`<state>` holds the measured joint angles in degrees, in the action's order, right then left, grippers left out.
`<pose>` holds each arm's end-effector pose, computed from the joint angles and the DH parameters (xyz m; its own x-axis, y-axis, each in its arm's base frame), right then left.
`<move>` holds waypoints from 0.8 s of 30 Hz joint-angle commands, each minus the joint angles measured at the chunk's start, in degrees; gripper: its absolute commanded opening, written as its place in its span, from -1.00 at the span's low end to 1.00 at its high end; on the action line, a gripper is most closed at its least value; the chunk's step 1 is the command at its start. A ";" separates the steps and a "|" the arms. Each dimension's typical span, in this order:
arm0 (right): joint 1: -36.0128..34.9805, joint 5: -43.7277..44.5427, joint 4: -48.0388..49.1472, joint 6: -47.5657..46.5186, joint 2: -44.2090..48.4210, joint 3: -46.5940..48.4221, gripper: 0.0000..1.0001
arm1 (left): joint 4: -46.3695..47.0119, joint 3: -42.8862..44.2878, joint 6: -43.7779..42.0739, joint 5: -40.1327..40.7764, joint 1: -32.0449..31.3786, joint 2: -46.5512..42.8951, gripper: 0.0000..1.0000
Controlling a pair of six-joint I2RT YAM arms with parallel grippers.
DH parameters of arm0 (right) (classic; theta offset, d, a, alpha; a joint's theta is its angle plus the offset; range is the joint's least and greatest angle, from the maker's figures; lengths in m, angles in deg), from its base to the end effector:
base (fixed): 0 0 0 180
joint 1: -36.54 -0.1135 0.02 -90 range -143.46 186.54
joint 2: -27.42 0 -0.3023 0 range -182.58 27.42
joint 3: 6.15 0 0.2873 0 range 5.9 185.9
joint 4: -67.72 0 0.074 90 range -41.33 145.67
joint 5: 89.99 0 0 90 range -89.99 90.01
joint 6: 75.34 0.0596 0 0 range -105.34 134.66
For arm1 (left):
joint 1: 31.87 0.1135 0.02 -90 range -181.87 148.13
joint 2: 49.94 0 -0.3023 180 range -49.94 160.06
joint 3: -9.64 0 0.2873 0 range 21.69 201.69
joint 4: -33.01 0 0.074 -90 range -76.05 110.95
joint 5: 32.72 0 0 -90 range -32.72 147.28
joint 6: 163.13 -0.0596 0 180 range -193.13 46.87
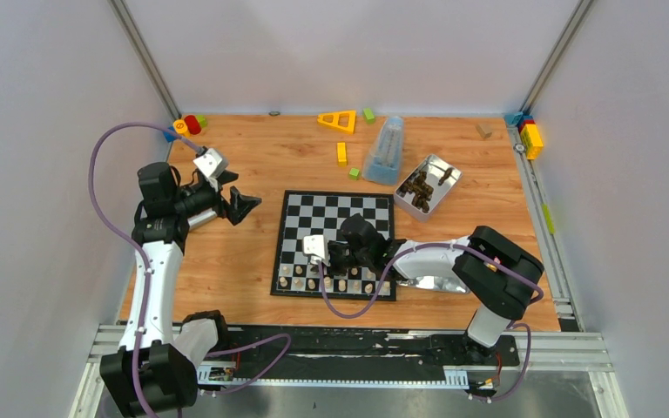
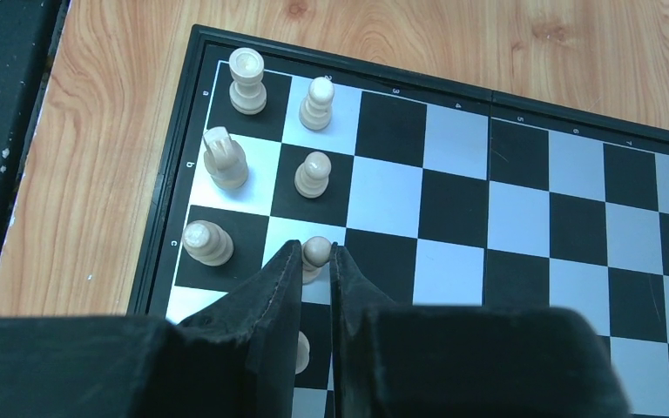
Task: Set up the chess pieces on the board
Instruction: Place the chess piece on the chessboard.
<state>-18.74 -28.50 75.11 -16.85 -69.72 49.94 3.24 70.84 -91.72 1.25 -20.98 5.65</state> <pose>0.1927 0.3281 0.1547 0.2266 -0.4793 -0.8479 -0.9737 -0.0898 -0.2095 0.2381 -0.0045 0.3471 -0.1777 0.1472 -0.9730 0.7324 0.6802 -0.0309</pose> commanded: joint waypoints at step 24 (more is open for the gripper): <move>-0.46 0.97 -0.31 -1.25 3.13 1.91 -0.39 | 1.07 -0.45 -2.40 -0.11 0.37 0.74 1.00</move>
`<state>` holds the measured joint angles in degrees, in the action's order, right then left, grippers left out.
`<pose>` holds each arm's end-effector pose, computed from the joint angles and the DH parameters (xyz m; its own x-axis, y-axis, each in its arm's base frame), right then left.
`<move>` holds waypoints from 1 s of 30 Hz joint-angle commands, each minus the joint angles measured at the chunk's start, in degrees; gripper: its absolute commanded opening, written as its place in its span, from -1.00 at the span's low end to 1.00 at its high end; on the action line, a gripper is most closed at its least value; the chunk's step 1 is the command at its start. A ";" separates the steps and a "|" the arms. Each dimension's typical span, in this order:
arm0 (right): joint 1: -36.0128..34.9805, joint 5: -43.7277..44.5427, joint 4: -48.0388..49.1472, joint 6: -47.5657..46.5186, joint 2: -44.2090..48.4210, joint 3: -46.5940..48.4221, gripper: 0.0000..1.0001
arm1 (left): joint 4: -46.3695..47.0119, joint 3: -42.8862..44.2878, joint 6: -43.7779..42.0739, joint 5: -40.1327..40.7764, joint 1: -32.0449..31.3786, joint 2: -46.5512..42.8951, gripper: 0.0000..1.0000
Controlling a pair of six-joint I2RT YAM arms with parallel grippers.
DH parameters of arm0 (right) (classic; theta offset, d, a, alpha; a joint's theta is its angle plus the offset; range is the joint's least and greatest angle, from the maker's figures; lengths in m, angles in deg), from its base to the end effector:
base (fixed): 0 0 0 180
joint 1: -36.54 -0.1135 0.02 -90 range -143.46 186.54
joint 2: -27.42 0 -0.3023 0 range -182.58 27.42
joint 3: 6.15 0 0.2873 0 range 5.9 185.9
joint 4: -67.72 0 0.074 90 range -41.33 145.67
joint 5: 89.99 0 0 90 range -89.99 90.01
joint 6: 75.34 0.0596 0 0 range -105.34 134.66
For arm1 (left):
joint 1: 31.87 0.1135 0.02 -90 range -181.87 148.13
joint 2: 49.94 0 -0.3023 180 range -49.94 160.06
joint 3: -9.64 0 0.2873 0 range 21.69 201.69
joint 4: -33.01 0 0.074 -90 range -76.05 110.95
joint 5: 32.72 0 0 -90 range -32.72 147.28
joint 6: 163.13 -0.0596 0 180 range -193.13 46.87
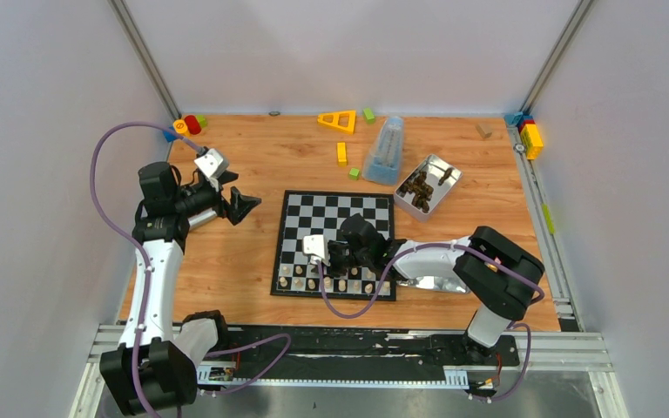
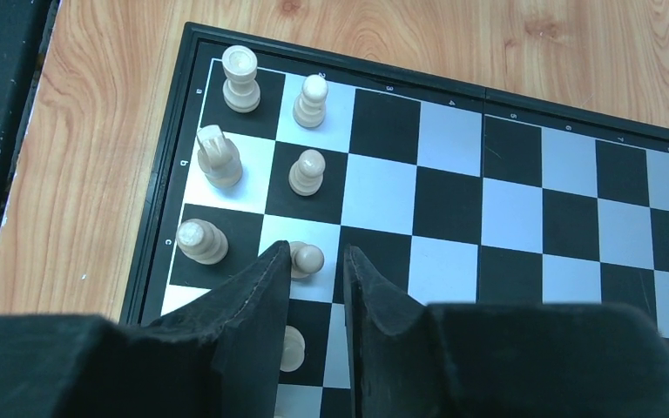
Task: Set up the chess pieces on the board
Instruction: Place the chess piece on the chessboard.
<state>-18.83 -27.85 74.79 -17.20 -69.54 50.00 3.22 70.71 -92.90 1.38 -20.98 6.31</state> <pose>0.1927 0.3280 0.1554 0.2325 -0.4846 -0.8433 -0.9720 -0.0861 -0.2185 0.2408 -0.0039 0.3436 -0.1766 0.1591 -0.9713 0.7342 0.6785 -0.0223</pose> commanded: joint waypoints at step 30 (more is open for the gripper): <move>6.76 -0.35 -18.14 2.79 19.47 8.35 -0.11 | 4.26 -0.84 1.41 4.19 0.40 -0.41 1.00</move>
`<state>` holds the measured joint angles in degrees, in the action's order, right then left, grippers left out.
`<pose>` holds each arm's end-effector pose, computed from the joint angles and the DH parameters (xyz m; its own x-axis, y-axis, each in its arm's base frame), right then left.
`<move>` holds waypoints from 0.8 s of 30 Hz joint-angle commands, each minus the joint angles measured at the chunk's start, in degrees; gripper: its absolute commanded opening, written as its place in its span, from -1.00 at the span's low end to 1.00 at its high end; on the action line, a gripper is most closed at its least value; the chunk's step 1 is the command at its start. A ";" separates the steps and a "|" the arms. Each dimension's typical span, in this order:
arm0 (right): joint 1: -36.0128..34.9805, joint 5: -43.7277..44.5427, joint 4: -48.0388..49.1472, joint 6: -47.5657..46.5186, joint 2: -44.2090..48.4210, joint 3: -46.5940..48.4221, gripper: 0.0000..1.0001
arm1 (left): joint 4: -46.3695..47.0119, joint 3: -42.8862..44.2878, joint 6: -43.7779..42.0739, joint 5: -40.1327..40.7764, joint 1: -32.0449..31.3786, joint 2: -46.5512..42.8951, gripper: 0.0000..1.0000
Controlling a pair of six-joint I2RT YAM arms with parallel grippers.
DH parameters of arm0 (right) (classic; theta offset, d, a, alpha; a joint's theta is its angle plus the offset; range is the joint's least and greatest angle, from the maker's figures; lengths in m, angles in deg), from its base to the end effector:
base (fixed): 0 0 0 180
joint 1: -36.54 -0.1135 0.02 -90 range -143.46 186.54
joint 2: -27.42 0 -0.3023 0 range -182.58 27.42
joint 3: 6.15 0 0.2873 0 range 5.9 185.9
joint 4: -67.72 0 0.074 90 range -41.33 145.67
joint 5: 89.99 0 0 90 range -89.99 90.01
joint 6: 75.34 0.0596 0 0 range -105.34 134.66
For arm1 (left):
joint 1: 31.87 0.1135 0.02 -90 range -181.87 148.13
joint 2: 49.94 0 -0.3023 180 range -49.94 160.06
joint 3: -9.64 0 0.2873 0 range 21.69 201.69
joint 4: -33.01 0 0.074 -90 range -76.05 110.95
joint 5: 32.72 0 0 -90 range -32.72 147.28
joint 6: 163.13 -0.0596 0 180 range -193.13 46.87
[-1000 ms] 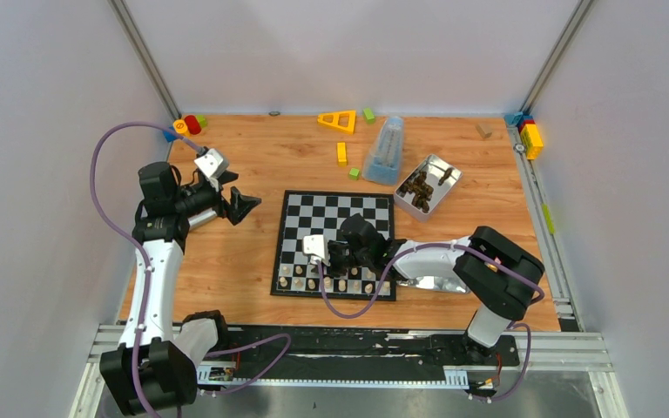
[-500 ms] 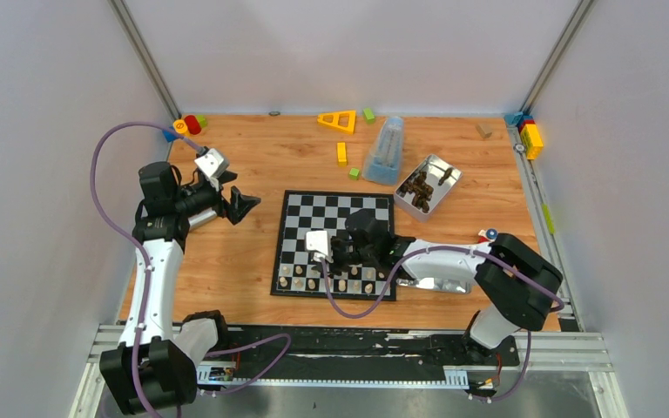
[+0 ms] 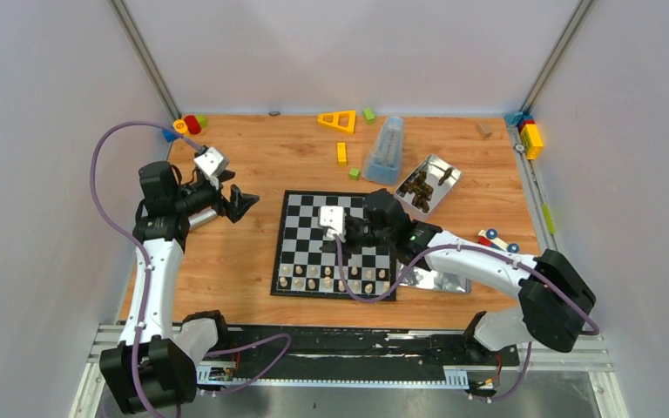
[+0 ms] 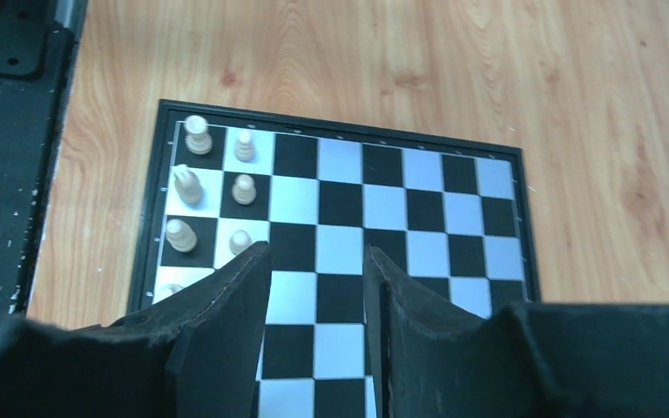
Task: Set up the chess pieces on the board
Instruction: Place the chess piece on the chessboard, then reset both arms
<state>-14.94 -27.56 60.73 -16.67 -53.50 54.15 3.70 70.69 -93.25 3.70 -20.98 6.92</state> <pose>0.1986 0.2938 0.2521 0.2469 -0.4299 -0.8684 -0.9607 0.0089 -0.2775 0.2450 -0.0017 0.3412 -0.1839 0.1726 -0.9677 0.7099 0.7043 -0.0093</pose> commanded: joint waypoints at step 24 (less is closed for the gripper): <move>47.54 -2.29 -23.49 16.52 13.70 15.13 0.54 | 4.97 -0.86 4.57 25.43 0.37 -8.25 1.00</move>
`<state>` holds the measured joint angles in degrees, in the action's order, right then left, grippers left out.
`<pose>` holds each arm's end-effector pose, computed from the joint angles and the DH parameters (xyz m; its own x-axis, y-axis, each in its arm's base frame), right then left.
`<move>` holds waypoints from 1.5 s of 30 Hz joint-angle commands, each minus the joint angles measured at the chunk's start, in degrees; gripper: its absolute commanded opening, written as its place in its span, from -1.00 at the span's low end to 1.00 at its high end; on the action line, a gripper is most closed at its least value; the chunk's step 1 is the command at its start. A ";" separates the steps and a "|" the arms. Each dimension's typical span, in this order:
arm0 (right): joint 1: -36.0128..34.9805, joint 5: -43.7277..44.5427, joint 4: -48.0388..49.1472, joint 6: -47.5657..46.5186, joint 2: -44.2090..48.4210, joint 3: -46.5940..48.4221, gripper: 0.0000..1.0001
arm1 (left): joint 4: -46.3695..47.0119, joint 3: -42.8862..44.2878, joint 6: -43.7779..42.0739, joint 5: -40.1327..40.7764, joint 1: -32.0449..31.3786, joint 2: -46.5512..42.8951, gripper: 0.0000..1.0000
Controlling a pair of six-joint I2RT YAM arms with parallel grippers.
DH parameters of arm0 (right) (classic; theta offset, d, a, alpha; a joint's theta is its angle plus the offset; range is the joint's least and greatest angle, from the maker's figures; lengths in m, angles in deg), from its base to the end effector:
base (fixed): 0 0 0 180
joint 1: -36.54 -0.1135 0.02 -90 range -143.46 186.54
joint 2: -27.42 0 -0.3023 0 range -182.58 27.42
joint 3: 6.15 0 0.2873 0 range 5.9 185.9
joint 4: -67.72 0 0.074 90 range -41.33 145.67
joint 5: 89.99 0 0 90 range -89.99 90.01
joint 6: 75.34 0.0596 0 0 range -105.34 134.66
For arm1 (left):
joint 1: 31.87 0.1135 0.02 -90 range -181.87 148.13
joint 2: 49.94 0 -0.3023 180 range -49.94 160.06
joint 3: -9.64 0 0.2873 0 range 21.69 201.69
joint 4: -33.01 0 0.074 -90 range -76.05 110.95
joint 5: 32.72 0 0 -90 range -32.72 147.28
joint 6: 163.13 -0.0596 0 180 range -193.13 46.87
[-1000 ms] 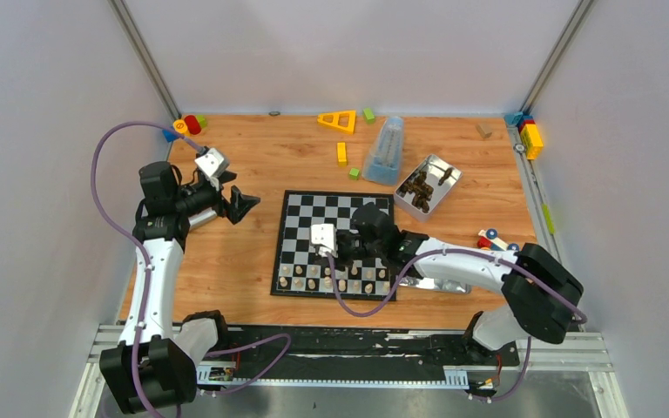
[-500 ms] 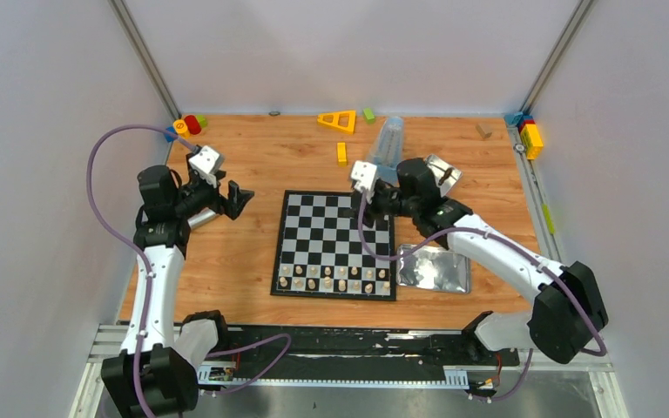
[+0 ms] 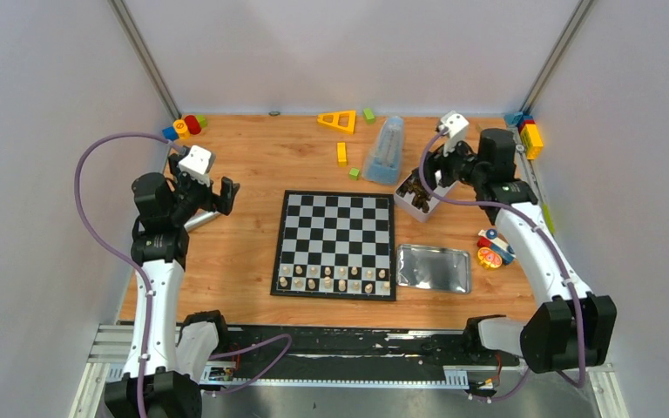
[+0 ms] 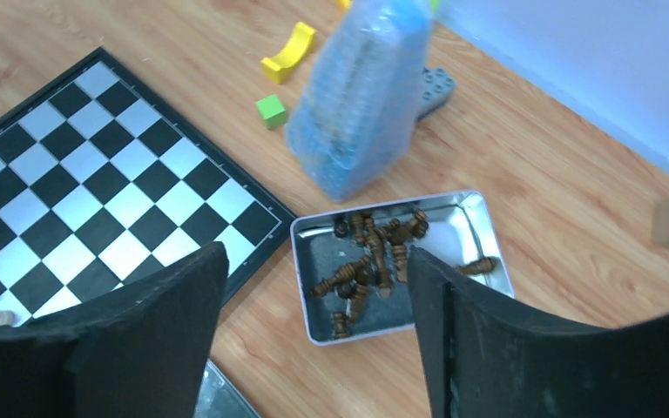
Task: Set up the chess pieces on the board
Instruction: Reset both arms
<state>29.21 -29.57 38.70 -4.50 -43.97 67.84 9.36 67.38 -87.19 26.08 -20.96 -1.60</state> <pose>0.3168 0.0704 0.3570 -0.2365 -0.3182 -0.9180 -0.6638 0.7429 -0.0865 0.2254 0.0120 0.3555 -0.1540 0.1819 -0.9712 0.3799 0.9182 0.1118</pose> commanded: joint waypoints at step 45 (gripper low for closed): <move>11.64 8.23 -2.36 11.04 26.99 -18.43 0.99 | -5.23 -5.64 4.50 10.50 0.35 -16.51 1.00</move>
<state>40.60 -20.64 35.03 7.70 -17.96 49.52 4.20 61.88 -81.60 36.02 -20.96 -16.90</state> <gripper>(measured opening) 0.996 0.998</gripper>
